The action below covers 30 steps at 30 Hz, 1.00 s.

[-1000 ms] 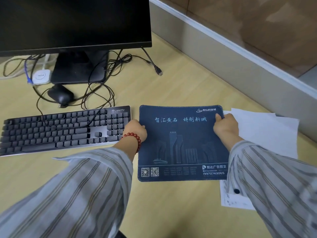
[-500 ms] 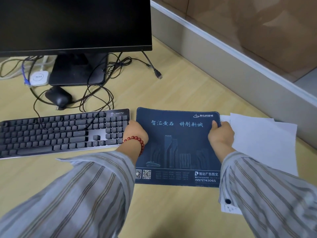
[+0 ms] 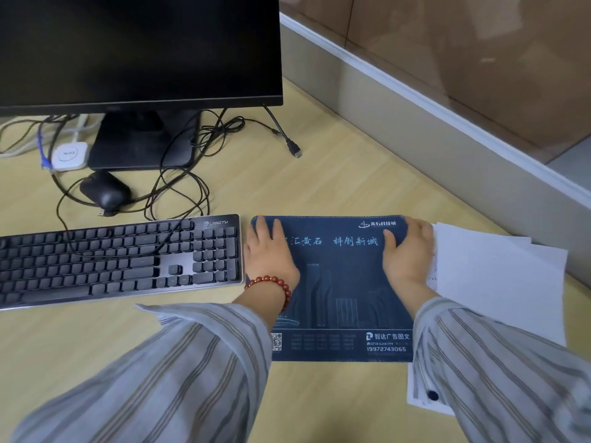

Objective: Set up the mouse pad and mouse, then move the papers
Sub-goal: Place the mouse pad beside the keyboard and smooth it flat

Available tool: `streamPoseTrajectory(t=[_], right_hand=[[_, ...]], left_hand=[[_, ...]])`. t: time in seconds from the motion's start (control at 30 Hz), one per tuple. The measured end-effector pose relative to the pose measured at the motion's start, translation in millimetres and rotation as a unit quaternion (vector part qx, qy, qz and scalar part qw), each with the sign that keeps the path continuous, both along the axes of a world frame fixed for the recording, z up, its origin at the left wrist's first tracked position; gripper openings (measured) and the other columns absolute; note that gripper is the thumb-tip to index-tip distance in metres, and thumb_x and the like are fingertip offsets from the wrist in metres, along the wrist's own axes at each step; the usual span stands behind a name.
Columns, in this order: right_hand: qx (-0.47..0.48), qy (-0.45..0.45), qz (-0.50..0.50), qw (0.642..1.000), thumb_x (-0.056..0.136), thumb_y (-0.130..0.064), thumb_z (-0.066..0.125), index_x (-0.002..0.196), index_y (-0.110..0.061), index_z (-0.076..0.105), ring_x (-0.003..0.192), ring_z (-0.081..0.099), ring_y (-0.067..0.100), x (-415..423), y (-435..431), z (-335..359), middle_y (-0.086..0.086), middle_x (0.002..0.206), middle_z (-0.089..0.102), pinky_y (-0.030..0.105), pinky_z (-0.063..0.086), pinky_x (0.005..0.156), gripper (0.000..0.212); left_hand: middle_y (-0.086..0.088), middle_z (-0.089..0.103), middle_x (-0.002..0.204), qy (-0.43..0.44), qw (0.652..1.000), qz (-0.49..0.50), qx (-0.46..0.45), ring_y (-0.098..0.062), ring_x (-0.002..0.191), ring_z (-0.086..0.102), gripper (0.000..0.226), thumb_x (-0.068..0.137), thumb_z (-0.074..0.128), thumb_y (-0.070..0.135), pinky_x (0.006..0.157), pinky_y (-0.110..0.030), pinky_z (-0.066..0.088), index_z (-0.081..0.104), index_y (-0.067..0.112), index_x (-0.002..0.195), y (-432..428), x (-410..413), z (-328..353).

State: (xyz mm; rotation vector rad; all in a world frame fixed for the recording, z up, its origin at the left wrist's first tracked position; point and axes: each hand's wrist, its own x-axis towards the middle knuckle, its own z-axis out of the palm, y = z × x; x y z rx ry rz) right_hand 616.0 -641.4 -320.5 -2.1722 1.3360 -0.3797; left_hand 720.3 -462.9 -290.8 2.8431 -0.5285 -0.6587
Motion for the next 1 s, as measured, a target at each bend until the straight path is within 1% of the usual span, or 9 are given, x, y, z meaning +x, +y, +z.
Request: streamPoseTrajectory(t=[0.07,0.13,0.27,0.37,0.57,0.67,0.77,0.83,1.0], right_hand=[[0.004,-0.016,0.050,0.999,0.095,-0.017,0.052,0.140,0.000,0.041,0.138,0.035,0.024,5.8,5.8,-0.6,0.012,0.149,0.036,0.024,0.025,0.110,0.049],[0.009,-0.005,0.093,0.996,0.097,-0.018,0.048,0.144,0.000,0.035,0.145,0.025,0.021,12.2,10.7,-4.5,0.010,0.156,0.028,0.018,0.016,0.112,0.052],[-0.009,0.088,0.164,0.983,0.101,-0.027,0.037,0.149,-0.002,0.021,0.150,0.007,0.023,22.0,18.8,-18.1,0.010,0.161,0.011,0.030,0.007,0.120,0.057],[-0.041,0.132,0.181,0.974,0.101,-0.031,0.031,0.151,-0.003,0.016,0.150,0.005,0.026,26.0,19.5,-23.6,0.010,0.162,0.006,0.035,0.005,0.122,0.059],[-0.054,0.149,0.211,0.964,0.101,-0.031,0.029,0.151,-0.003,0.015,0.150,0.004,0.025,31.4,13.0,-21.3,0.009,0.162,0.005,0.037,0.004,0.122,0.059],[-0.069,0.140,0.279,0.948,0.101,-0.030,0.026,0.152,-0.007,0.016,0.150,0.003,0.021,35.6,17.4,-18.2,0.005,0.162,0.006,0.039,0.002,0.121,0.057],[-0.097,0.164,0.375,0.907,0.097,-0.037,0.011,0.153,-0.015,0.011,0.150,0.001,0.018,44.2,23.4,-18.4,0.000,0.163,0.003,0.040,-0.002,0.120,0.060],[-0.110,0.187,0.399,0.891,0.093,-0.041,0.007,0.153,-0.023,0.008,0.150,0.001,0.018,47.4,23.2,-20.9,-0.004,0.163,0.001,0.043,-0.001,0.119,0.063],[-0.124,0.205,0.389,0.890,0.095,-0.047,0.013,0.150,-0.040,0.007,0.150,0.001,0.019,44.2,8.9,-25.4,-0.008,0.162,0.000,0.051,-0.002,0.118,0.057]], left_hand=[[-0.005,-0.013,0.161,0.028,0.996,-0.079,0.002,-0.028,0.148,-0.011,0.084,0.085,0.056,0.032,0.120,-0.047,0.007,0.005,0.027,0.152,-3.7,0.6,-3.7],[-0.003,-0.023,0.159,0.053,0.988,-0.141,0.026,-0.027,0.147,-0.018,0.088,0.084,0.050,0.057,0.118,-0.052,0.000,-0.004,0.036,0.150,-6.6,0.6,-10.3],[-0.002,-0.033,0.155,0.072,0.983,-0.151,0.072,-0.030,0.145,-0.023,0.099,0.076,0.042,0.076,0.116,-0.057,-0.002,-0.020,0.041,0.145,-10.5,-2.0,-24.5],[-0.002,-0.035,0.154,0.059,0.985,-0.148,0.073,-0.029,0.144,-0.025,0.098,0.075,0.037,0.078,0.116,-0.057,-0.005,-0.023,0.041,0.144,-10.9,-2.5,-27.9],[-0.002,-0.029,0.156,0.032,0.994,-0.098,0.037,-0.027,0.145,-0.024,0.091,0.077,0.026,0.079,0.114,-0.058,-0.008,-0.018,0.039,0.147,-17.3,-7.1,-34.2],[-0.001,-0.025,0.158,-0.015,0.996,-0.085,-0.001,-0.024,0.146,-0.023,0.080,0.082,0.016,0.074,0.113,-0.056,-0.013,-0.011,0.039,0.149,-24.2,-3.7,-37.0],[0.001,-0.021,0.159,-0.049,0.989,-0.135,-0.021,-0.025,0.146,-0.021,0.067,0.087,0.009,0.067,0.116,-0.054,-0.010,-0.009,0.042,0.147,-26.9,7.7,-44.6],[0.003,-0.018,0.160,-0.068,0.986,-0.150,-0.032,-0.026,0.147,-0.019,0.063,0.088,0.007,0.064,0.116,-0.056,-0.008,-0.007,0.045,0.147,-26.8,15.3,-50.4],[0.008,-0.010,0.161,-0.104,0.983,-0.146,-0.030,-0.032,0.147,-0.012,0.058,0.088,0.013,0.064,0.105,-0.071,-0.005,-0.002,0.055,0.144,-24.0,21.1,-57.1]])
